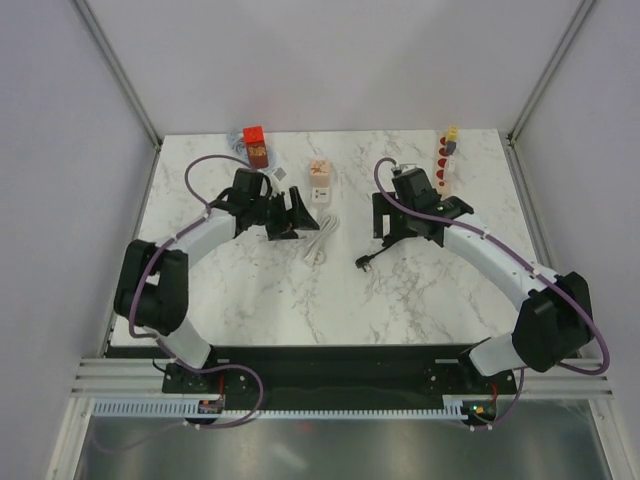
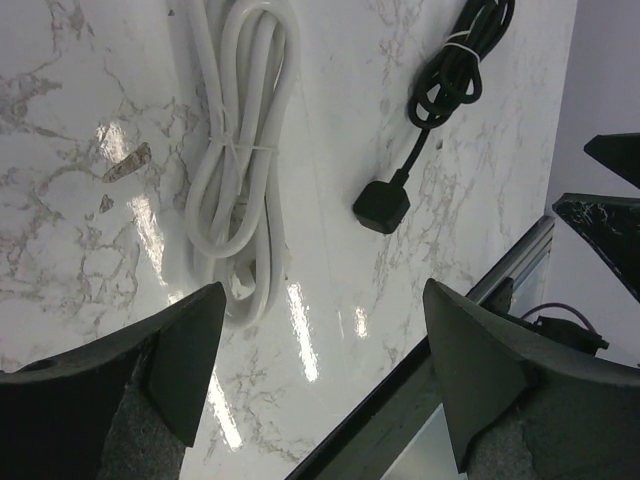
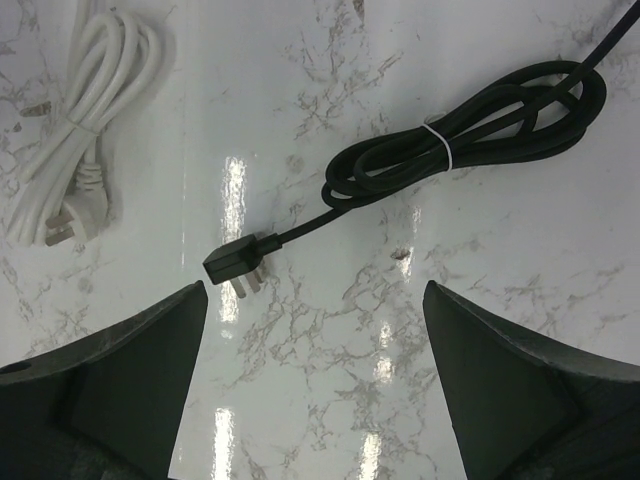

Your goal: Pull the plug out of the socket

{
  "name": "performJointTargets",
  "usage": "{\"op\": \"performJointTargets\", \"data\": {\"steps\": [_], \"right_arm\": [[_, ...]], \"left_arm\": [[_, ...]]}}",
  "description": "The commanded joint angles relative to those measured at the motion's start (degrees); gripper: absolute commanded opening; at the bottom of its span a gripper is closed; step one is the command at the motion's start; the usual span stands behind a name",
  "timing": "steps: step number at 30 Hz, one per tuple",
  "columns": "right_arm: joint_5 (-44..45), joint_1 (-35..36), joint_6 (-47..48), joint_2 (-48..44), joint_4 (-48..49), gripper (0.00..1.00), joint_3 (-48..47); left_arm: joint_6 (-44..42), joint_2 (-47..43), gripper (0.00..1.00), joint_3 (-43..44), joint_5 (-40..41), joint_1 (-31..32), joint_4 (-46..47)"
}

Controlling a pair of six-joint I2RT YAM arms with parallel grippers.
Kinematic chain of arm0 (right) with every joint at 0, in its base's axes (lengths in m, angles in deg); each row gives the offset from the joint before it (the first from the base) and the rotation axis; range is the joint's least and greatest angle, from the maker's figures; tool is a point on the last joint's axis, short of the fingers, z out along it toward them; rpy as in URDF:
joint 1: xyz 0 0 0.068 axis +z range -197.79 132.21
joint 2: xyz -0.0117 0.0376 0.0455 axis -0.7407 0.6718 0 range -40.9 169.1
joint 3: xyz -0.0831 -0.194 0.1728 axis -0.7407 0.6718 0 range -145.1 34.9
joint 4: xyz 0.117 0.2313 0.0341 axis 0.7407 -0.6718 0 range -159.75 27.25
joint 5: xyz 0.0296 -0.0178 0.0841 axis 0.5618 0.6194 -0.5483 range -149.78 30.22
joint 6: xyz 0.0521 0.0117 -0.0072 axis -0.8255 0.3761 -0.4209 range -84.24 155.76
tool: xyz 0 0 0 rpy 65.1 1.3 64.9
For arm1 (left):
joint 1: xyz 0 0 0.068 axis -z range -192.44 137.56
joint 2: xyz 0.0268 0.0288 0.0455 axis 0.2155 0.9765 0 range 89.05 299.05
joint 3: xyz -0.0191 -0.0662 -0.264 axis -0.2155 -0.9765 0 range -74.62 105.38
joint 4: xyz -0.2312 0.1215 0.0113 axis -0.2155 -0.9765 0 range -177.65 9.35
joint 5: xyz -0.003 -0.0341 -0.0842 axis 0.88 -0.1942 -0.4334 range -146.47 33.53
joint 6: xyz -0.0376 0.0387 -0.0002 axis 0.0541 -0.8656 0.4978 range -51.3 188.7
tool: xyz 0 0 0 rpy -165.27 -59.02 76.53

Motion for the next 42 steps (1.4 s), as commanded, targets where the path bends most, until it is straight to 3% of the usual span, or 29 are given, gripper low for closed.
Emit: {"op": "performJointTargets", "data": {"steps": [1,6,11,15,25,27,30,31,42], "right_arm": [[-1.8,-1.2,2.8,-2.1,0.9,0.98,1.8],[-2.3,-2.2,3.7,-2.3,1.5,0.98,4.3],[-3.6,-2.4,3.5,-5.1,2.2,0.98,6.7],[-3.9,-2.4,3.2,-6.0,2.3,0.98,7.6],[-5.1,-2.4,2.0,-8.5,2.2,0.98,9.5],[-5.5,-2.4,1.9,-8.6,2.4,0.98,9.6],[-6.8,-2.4,1.2,-8.8,2.9,0.98,9.8],[-7.5,-2.4,0.9,-8.8,3.2,0.98,10.1],[-11.6,1.1,-4.0,-4.9,8.9,0.98,11.2]], "left_arm": [[-3.4,2.0,0.88,2.9,0.1,1.7,1.7],[-3.8,8.5,0.81,5.1,2.9,6.1,1.8],[-7.4,9.4,0.76,4.9,16.1,9.7,-0.3],[-8.4,9.7,0.73,4.4,19.9,10.7,-0.5],[-6.5,9.5,0.39,0.4,21.5,12.0,-2.0],[-5.6,7.4,0.32,-1.9,21.9,12.0,-2.0],[-4.9,2.9,0.05,-5.5,22.9,12.2,-1.9],[-4.6,1.6,0.02,-6.4,22.9,12.4,-1.9],[3.7,-23.0,0.03,-27.6,19.1,14.0,-0.5]]}}
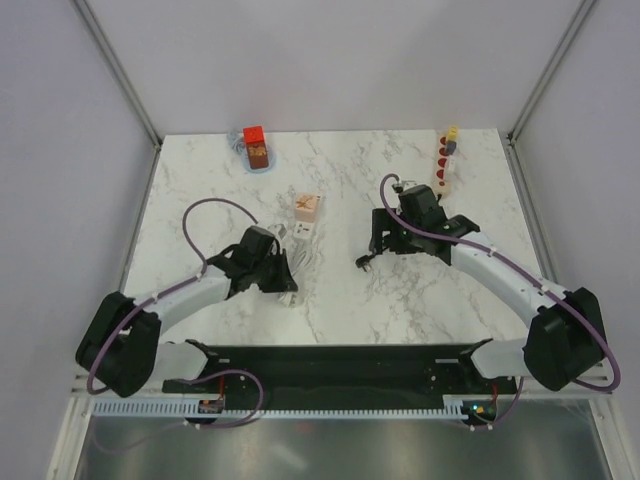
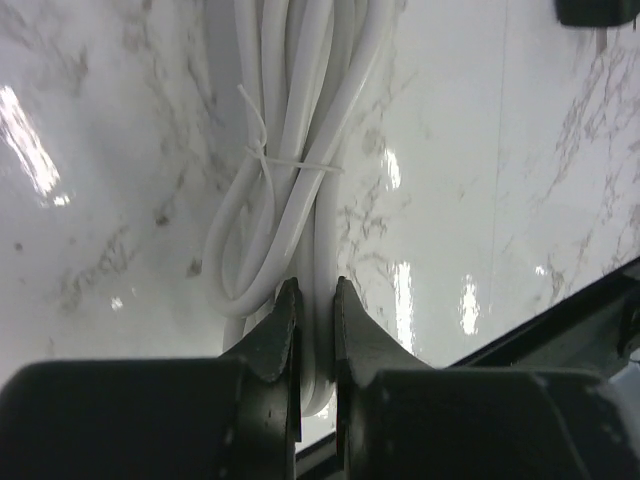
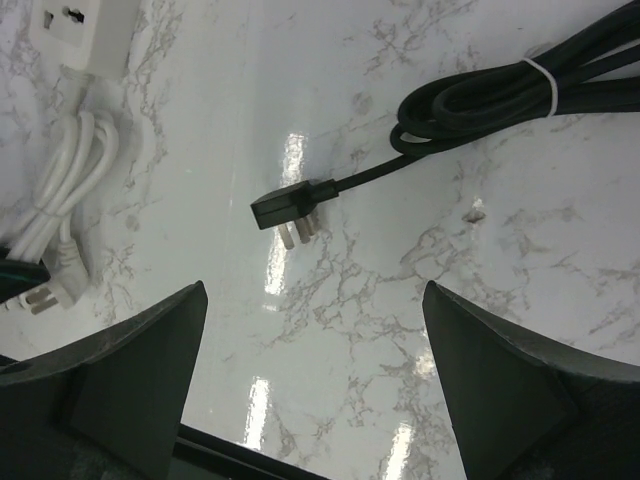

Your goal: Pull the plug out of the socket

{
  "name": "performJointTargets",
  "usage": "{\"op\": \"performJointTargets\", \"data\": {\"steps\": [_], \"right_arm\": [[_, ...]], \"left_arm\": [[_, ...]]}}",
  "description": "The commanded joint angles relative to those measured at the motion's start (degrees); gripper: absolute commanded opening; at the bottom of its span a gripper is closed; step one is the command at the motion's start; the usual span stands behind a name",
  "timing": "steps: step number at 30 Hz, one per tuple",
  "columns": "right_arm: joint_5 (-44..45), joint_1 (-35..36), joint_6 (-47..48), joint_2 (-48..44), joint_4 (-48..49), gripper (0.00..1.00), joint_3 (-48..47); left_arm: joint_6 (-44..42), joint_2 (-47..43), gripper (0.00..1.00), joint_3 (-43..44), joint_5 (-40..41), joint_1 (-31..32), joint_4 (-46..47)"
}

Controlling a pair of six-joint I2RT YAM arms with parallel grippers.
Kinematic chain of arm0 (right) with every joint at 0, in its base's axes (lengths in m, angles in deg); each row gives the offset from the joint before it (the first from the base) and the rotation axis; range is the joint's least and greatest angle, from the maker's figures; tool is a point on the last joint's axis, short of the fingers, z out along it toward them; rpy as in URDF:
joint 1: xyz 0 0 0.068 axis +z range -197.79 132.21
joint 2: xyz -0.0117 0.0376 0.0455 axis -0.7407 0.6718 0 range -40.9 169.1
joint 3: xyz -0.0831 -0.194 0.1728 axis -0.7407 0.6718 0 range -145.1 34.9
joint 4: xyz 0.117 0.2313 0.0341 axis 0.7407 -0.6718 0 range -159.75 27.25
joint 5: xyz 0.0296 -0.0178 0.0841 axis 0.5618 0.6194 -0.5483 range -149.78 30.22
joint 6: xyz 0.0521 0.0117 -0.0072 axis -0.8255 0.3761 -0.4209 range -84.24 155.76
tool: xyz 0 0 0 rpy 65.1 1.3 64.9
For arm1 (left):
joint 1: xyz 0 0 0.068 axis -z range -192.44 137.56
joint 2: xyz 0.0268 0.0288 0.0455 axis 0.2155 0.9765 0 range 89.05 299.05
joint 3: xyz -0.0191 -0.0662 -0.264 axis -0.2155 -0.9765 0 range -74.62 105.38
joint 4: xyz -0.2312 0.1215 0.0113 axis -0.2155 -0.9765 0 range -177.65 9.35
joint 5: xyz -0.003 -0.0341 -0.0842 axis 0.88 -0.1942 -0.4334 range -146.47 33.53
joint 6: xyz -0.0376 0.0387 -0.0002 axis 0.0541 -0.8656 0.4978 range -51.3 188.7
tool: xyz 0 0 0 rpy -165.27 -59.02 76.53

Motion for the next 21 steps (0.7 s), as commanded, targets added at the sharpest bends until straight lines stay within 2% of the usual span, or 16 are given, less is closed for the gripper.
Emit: {"op": "performJointTargets", "data": {"steps": [1,2,3,5,6,8,10,13,16,17,21], "right_arm": [[-3.0,2.5,-3.5,2.3,5.0,0.98,1.2],[-3.2,2.9,-3.8,2.8,5.8,0.98,1.5],[-3.6,3.9,-4.3,3.7,7.0,0.98,1.8],[-3.9,4.4,-5.1,4.6,8.0,0.98,2.0],[-4.1,4.8,-5.2,5.3,8.7,0.98,2.0],[-4.2,5.3,-5.7,5.8,9.3,0.98,2.0],[-4.3,5.7,-5.6,6.0,9.7,0.98,2.1],[-5.0,5.9,-5.8,6.7,10.7,0.98,2.4],[-7.6,6.0,-6.4,7.3,12.3,0.98,2.7],[-8.3,6.0,-6.6,7.5,13.6,0.98,2.8],[-9.3,6.1,-6.6,9.3,14.7,0.98,2.3]], "left_arm": [[5.8,-7.8,0.05,-5.2,-3.8,1.3,0.5],[7.0,-11.5,0.10,-7.2,-4.6,1.6,0.5],[7.5,-13.3,0.28,-8.1,-5.9,1.9,0.3],[9.1,-19.8,0.56,-9.7,-6.7,2.0,-0.9],[9.3,-21.8,0.83,-9.8,-6.8,2.0,-1.9],[9.5,-27.0,0.99,-8.1,-6.3,2.0,-5.1],[8.3,-27.9,1.00,-4.9,-4.9,2.0,-7.6],[2.3,-23.8,1.00,6.5,-0.4,1.9,-11.4],[-1.9,-14.9,0.99,14.1,3.6,1.5,-12.4],[-4.8,-12.4,0.98,19.0,4.6,1.4,-12.4],[-10.4,-1.5,0.92,29.7,9.5,1.0,-13.0]]}}
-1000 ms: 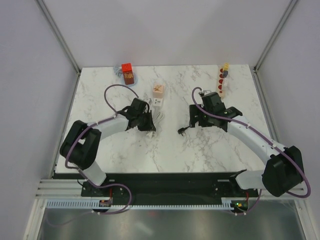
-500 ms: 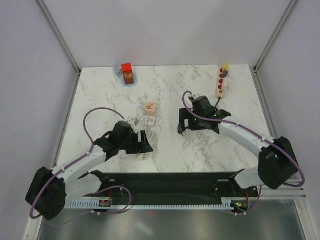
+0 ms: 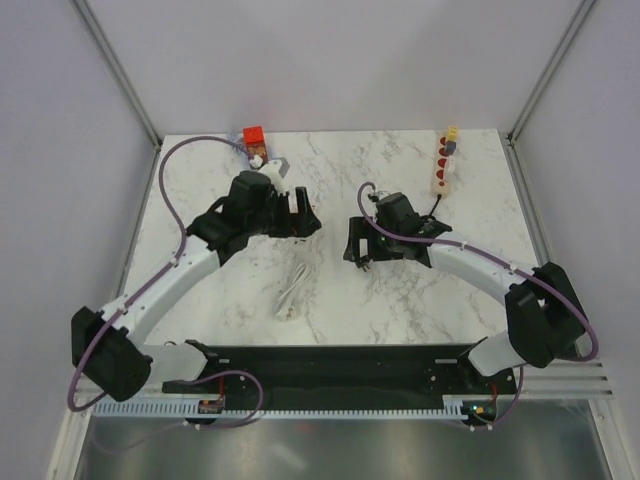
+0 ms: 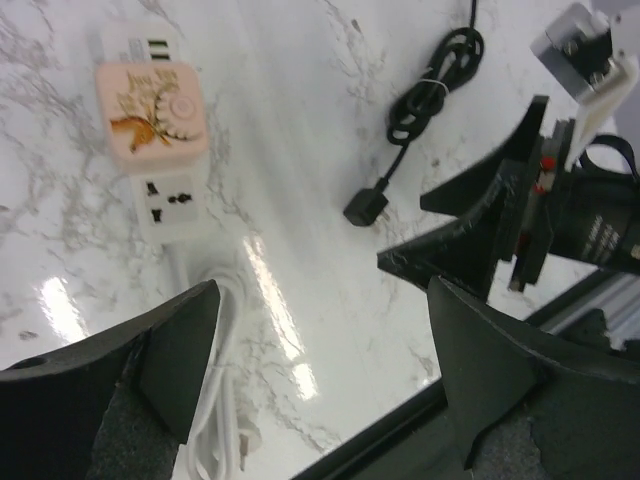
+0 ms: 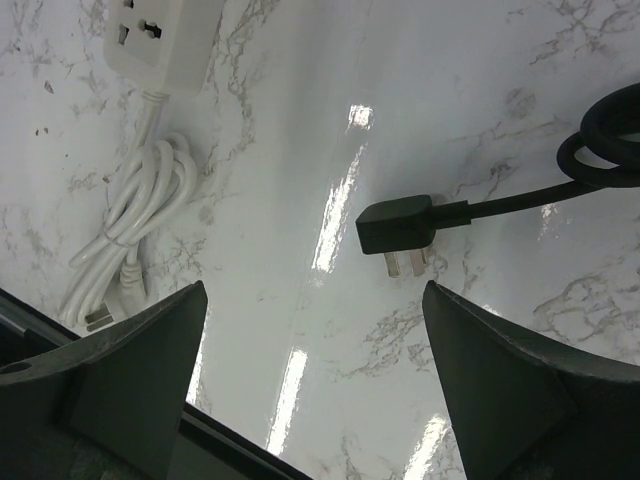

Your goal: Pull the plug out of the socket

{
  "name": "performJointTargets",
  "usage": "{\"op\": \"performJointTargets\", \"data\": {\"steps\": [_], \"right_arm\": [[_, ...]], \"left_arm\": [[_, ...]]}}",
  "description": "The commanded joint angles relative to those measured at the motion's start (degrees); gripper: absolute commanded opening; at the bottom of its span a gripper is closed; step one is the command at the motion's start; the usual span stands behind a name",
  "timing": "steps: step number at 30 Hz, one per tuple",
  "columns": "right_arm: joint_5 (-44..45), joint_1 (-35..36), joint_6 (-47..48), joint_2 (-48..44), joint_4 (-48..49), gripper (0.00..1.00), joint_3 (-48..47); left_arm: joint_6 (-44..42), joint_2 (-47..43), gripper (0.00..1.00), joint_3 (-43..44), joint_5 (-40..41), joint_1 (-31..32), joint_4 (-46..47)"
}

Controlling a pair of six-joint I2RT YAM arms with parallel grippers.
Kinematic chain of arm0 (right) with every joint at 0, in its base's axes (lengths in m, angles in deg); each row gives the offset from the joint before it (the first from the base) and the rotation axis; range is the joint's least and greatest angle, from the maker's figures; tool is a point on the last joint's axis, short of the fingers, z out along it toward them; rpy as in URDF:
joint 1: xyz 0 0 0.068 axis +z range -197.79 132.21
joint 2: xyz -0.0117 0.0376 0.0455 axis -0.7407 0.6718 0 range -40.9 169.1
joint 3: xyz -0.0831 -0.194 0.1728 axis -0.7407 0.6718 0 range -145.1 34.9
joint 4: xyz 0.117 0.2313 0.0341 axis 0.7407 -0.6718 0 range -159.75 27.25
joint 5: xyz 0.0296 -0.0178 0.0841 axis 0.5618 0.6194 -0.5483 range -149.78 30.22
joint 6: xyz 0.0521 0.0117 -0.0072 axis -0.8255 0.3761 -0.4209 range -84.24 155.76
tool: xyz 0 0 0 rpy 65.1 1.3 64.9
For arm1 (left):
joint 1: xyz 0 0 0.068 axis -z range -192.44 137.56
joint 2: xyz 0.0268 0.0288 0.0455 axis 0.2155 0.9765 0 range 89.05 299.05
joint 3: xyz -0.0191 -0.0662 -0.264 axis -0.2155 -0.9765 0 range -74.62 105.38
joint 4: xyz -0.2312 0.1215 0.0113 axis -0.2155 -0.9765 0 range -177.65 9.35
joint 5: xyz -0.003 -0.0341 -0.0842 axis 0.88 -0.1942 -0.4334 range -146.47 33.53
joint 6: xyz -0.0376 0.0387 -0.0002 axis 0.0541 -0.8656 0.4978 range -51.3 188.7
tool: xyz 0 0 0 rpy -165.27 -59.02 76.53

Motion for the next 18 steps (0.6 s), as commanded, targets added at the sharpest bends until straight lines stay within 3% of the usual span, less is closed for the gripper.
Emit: {"op": "performJointTargets", "data": {"steps": [1,7,18], "right_arm": [[-2.1,0.3,-1.0,1.3,3.1,0.98,-0.1],[-5.7,0.3,-0.9,2.0,3.2,0.98,-0.9],[-8.0,0.3,1.7,2.7,-1.4,0.98,-2.5]], "left_arm": [[-9.8,8.1,0.92,8.7,6.1,-0.4,-1.7],[-15.1,19.1,0.90,17.0,7.0,-2.0,-2.3],[-14.3,30.0,0.90,21.4,4.9,-2.9,-2.0]]}}
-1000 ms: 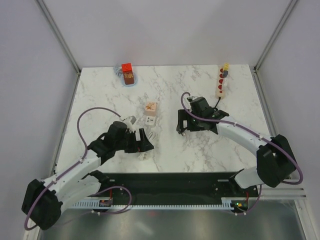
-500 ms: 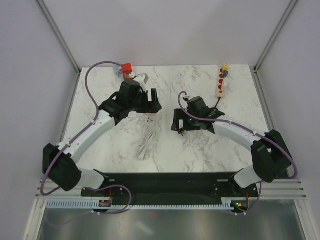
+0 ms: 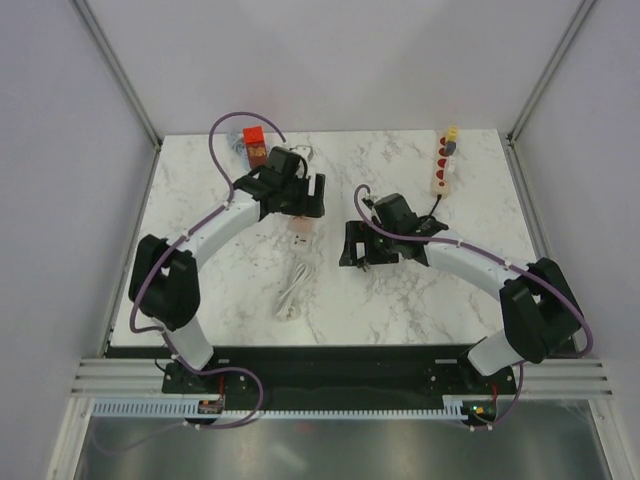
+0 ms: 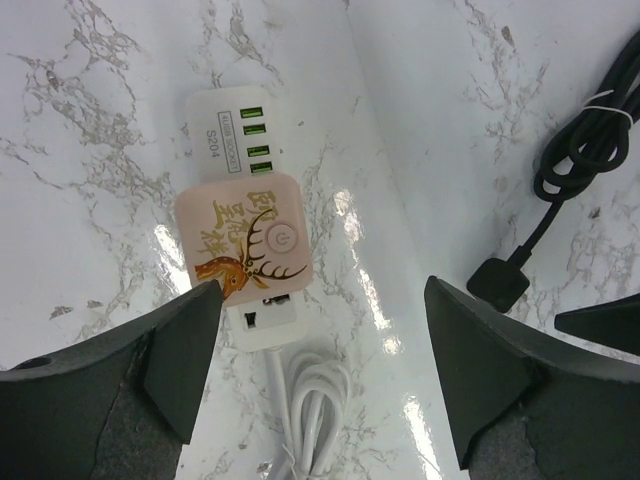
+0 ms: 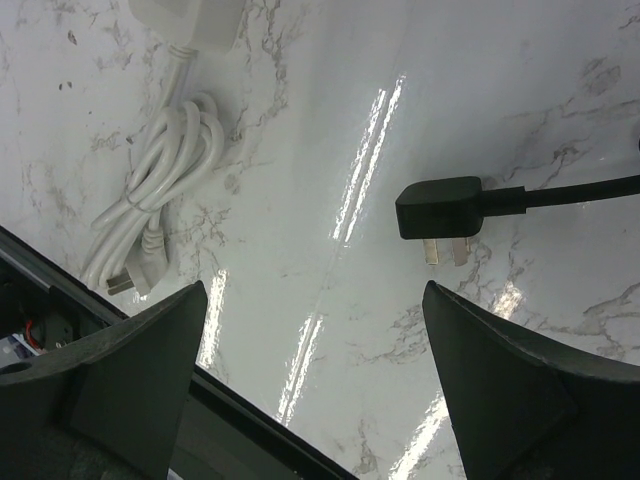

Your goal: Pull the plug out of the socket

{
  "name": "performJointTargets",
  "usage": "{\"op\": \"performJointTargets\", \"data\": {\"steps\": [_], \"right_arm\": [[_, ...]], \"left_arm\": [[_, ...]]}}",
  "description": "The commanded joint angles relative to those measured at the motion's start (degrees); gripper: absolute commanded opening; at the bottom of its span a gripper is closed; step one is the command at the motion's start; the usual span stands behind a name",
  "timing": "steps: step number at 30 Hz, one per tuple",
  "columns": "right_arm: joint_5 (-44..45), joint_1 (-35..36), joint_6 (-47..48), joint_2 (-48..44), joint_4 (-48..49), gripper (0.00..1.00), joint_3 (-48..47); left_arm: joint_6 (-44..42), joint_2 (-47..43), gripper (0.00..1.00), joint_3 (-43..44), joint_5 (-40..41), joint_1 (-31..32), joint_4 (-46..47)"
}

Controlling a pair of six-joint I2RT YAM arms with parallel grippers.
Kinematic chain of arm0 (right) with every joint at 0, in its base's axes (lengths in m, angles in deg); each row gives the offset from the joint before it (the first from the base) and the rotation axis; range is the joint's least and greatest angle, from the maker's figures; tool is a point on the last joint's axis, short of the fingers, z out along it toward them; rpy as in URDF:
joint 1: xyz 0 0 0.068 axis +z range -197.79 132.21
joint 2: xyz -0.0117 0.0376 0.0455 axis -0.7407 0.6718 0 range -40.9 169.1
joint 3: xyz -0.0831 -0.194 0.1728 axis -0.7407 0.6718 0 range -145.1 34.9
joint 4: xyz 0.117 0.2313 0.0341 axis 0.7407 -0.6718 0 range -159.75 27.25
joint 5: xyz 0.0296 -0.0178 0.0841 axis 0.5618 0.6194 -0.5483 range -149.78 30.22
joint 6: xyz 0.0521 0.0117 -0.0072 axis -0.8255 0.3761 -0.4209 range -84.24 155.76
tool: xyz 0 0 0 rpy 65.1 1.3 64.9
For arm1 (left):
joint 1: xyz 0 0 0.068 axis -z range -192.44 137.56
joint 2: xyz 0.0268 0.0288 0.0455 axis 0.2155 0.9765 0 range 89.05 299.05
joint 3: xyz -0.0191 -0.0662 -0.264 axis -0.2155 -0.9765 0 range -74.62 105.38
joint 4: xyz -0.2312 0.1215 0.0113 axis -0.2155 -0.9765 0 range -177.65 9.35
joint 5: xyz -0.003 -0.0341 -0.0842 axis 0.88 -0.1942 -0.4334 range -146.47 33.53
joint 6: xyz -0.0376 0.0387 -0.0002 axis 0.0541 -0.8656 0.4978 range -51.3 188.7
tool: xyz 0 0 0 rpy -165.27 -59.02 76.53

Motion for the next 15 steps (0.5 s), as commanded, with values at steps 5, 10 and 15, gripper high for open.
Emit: {"op": "performJointTargets", "data": {"steps": [5,10,15], "right_arm": [[0.7,0.3,3.0,2.5,-0.9,0.98,-2.7],[1.2,0.2,1.6,2.9,1.6,0.98,-1.4],[-0.3,0.3,0.3,4.2,3.5,0.98,-1.7]], "left_arm": [[-1.7,2.4,0.93,1.7,1.9,0.1,0.4],[-2.9,2.5,0.94,-0.2,6.5,0.2,1.5],[-4.4,6.5,0.87,0.9,6.7,0.1,1.9]]}}
